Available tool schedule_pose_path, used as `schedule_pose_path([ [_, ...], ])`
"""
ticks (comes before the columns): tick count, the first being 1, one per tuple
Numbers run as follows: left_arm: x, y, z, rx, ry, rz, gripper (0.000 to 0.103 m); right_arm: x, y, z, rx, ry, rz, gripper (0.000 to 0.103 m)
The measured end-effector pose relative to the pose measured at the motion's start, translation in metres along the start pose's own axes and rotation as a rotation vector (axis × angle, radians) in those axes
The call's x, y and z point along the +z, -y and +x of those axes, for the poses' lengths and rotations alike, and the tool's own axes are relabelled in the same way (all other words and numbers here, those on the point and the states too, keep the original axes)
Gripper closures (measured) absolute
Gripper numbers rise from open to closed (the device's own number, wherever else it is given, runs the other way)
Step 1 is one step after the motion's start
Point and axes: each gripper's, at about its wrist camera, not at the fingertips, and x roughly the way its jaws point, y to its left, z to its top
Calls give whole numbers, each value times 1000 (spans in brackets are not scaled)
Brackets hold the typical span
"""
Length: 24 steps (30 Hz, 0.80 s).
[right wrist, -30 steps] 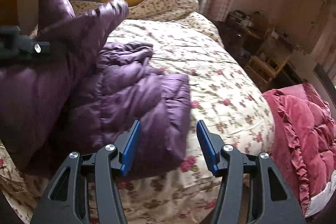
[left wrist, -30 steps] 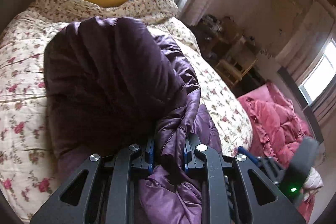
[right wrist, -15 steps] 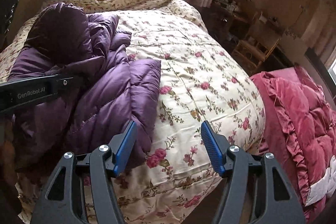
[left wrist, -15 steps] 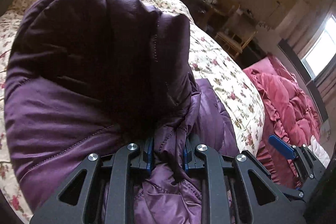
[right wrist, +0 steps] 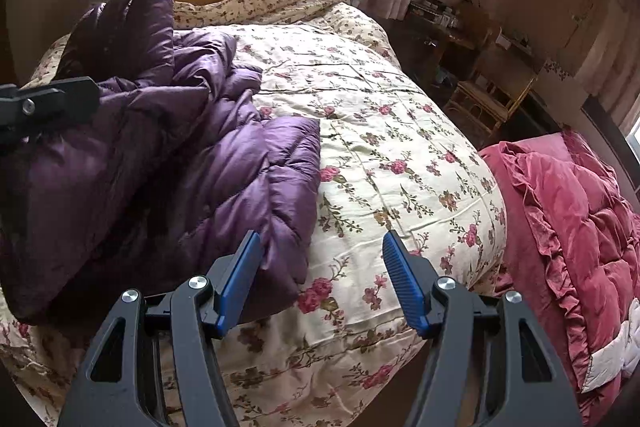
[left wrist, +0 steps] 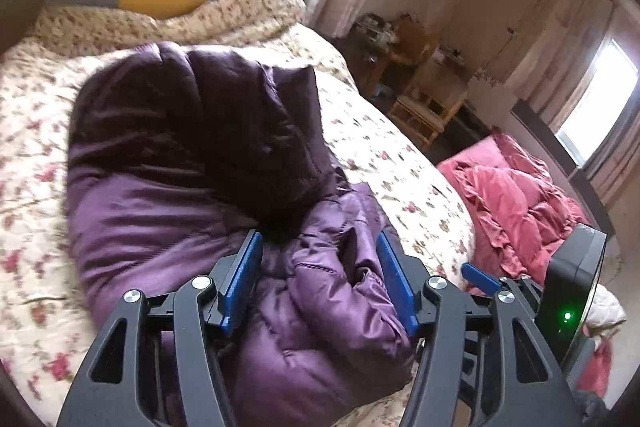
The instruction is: Fold large clothes
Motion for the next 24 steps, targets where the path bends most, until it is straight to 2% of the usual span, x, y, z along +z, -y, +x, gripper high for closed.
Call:
schedule_pose_path([
  [9, -10, -3, -34, 87, 72, 35, 44, -3, -8, -14, 10, 17, -15, 39],
  [19, -22, -12, -60, 105, 119, 19, 44, -5, -17, -33, 18, 49, -30, 39],
  [24, -34, -26, -84, 107, 156, -25, 44, -4, -18, -45, 23, 73, -35, 39],
])
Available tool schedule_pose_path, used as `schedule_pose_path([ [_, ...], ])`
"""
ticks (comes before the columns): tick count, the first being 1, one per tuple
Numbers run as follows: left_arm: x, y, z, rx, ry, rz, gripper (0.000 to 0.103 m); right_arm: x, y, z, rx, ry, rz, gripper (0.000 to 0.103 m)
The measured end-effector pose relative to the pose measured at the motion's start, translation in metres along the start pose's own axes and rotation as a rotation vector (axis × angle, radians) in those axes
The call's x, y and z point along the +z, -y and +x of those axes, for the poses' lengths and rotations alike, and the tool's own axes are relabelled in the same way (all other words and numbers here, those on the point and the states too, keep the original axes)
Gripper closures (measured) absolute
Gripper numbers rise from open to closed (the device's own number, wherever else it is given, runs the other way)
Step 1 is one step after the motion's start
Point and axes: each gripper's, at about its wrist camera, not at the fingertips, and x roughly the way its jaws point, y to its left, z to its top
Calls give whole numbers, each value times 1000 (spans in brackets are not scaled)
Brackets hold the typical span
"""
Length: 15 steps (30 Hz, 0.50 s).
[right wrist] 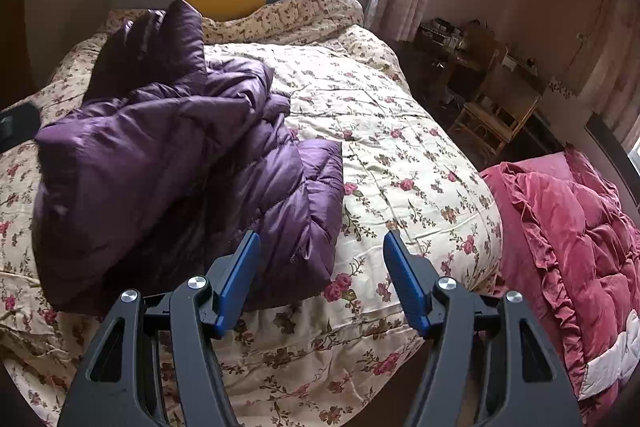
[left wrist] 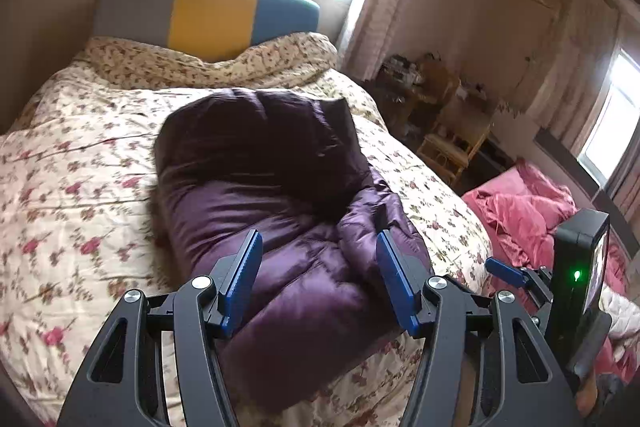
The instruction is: Fold large clothes
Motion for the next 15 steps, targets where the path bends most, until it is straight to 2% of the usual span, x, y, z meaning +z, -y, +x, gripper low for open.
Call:
schedule_pose_path([
  [4, -11, -28, -17, 40, 15, -88, 44, 4, -3, -12, 23, 21, 2, 39],
  [9, -29, -70, -18, 114, -19, -188, 44, 13, -18, -31, 65, 65, -24, 39],
  [15, -41, -70, 1, 119, -76, -176, 44, 21, -37, -46, 115, 94, -50, 37],
])
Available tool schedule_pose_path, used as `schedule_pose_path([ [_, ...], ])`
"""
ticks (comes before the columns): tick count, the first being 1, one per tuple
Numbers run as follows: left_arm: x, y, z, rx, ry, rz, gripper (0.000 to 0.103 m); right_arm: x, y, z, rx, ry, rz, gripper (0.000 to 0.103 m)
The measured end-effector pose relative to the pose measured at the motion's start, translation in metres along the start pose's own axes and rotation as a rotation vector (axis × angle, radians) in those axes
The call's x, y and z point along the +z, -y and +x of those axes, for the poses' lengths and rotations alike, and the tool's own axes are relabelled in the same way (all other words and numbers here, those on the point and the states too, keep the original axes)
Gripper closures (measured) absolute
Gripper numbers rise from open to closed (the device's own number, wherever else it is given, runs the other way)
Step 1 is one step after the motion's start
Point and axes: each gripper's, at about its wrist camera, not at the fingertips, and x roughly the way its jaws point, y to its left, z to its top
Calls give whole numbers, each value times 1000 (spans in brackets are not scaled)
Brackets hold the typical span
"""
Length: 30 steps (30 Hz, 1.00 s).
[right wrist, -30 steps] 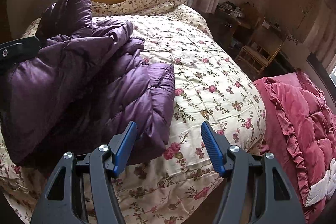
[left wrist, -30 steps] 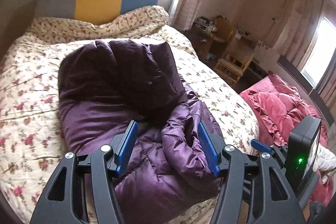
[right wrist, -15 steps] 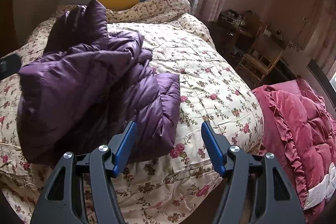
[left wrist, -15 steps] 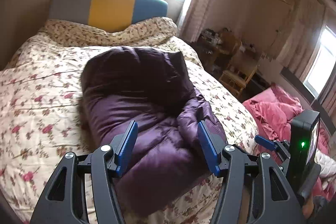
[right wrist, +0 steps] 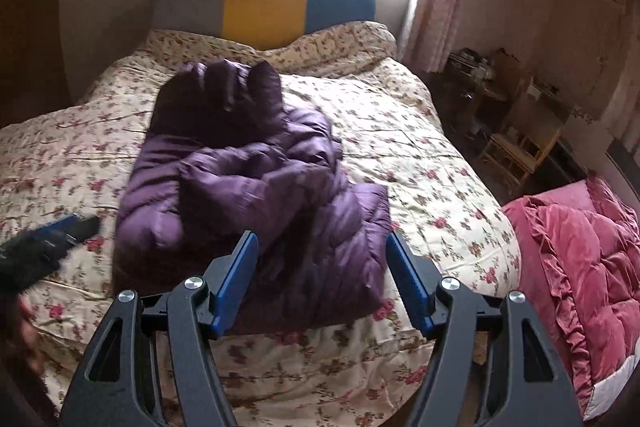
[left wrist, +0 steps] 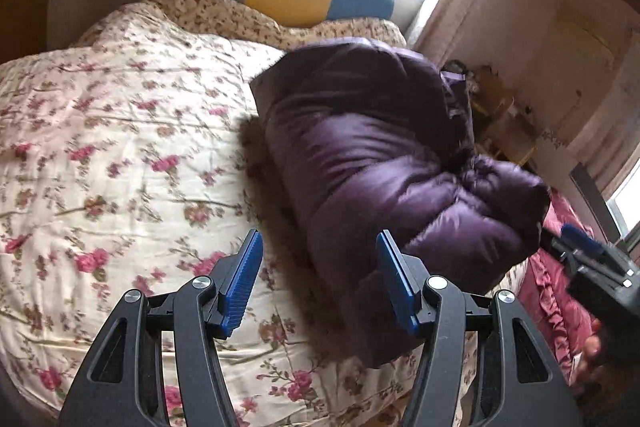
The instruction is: Fold large clothes
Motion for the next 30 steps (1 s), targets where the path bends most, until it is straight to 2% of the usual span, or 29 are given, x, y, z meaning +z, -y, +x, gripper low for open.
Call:
schedule_pose_path([
  [6, -7, 10, 13, -6, -25, 42, 44, 9, -16, -14, 43, 26, -22, 32],
  [13, -5, 16, 19, -12, -31, 93, 49, 10, -45, -2, 29, 2, -97, 35],
  [14, -4, 18, 20, -12, -31, 97, 49, 9, -49, 4, 26, -10, -106, 38],
  [16, -4, 17, 22, -19, -35, 100, 49, 7, -52, 16, 26, -39, -114, 59],
  [19, -4, 17, 24, -36, -38, 106, 49, 3, -53, 33, 29, -79, -108, 80],
  [22, -5, 18, 26, -53, -43, 118, 52, -1, -51, 43, 22, -105, -108, 87],
  [27, -3, 18, 32, -72, -52, 127, 52, -9, -48, 54, -3, -137, -115, 90],
  [28, -2, 19, 34, -75, -54, 134, 56, -12, -48, 57, -12, -146, -119, 90],
  [30, -1, 23, 36, -83, -63, 155, 58, -18, -48, 63, -33, -160, -129, 91],
])
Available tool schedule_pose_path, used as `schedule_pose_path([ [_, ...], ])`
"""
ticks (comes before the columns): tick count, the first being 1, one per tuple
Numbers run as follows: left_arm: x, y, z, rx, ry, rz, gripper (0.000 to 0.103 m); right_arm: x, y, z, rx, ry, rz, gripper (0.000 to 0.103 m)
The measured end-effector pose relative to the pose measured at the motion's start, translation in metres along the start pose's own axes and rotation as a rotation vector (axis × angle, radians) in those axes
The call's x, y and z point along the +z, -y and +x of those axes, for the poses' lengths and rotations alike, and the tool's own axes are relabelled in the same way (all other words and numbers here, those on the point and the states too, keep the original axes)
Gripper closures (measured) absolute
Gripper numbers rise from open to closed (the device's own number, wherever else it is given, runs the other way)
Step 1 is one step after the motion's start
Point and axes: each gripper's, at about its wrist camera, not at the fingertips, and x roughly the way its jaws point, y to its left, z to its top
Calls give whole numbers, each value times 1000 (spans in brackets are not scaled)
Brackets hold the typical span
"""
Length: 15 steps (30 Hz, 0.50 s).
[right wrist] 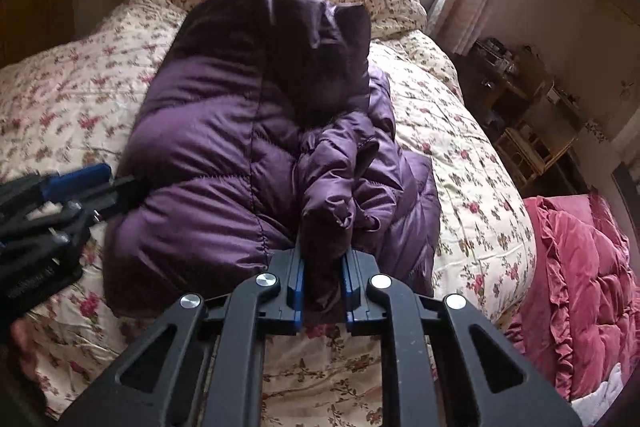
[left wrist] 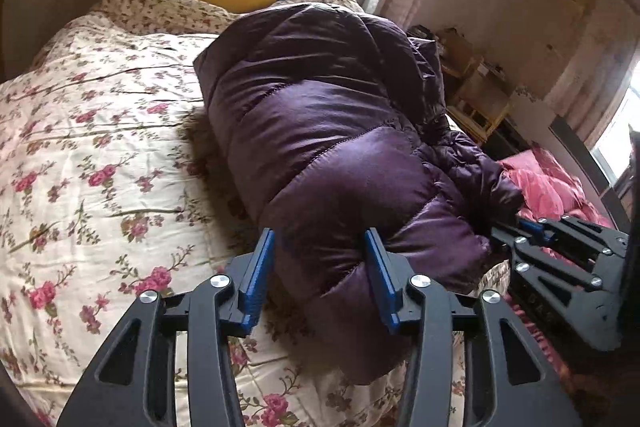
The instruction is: Fold large clothes
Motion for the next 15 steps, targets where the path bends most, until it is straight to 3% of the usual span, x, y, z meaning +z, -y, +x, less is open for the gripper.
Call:
schedule_pose_path([
  [9, 1, 20, 36, -24, -69, 101, 58, -36, 9, 54, -16, -87, 36, 93],
  [15, 5, 20, 45, -27, -78, 95, 58, -33, 22, 50, 24, -94, 89, 92],
])
